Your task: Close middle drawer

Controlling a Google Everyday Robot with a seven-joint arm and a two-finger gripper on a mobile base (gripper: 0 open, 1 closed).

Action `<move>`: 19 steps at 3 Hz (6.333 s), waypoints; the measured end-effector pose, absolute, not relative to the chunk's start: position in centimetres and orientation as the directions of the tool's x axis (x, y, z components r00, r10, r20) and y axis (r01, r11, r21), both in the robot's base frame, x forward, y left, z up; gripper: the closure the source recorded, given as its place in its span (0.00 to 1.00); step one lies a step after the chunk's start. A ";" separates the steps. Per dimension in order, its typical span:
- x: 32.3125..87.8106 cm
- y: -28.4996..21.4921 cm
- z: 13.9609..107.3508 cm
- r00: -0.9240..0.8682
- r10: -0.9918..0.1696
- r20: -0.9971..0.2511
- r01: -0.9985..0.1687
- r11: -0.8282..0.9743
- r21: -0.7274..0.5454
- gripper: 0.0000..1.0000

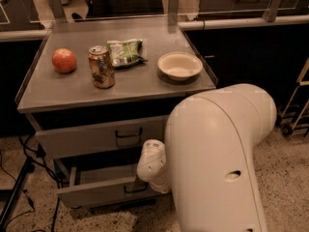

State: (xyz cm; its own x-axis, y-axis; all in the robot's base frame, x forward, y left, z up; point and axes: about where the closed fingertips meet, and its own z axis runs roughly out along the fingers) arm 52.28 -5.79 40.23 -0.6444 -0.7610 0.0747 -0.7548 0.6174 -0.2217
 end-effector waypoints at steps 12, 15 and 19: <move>60.3 -9.5 40.1 -0.842 -0.538 0.025 -0.520 0.800 -0.300 1.00; 60.2 -12.4 43.5 -0.886 -0.464 -0.013 -0.439 0.847 -0.300 1.00; 55.7 -21.4 45.6 -0.932 -0.346 0.104 -0.360 0.865 -0.349 1.00</move>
Offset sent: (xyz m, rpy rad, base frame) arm 0.0625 0.0061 0.0187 0.0085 -0.1218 -0.0730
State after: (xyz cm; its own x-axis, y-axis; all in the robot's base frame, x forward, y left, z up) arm 55.68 -21.42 45.61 -0.9323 -0.3464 0.1039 -0.3603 0.8652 -0.3486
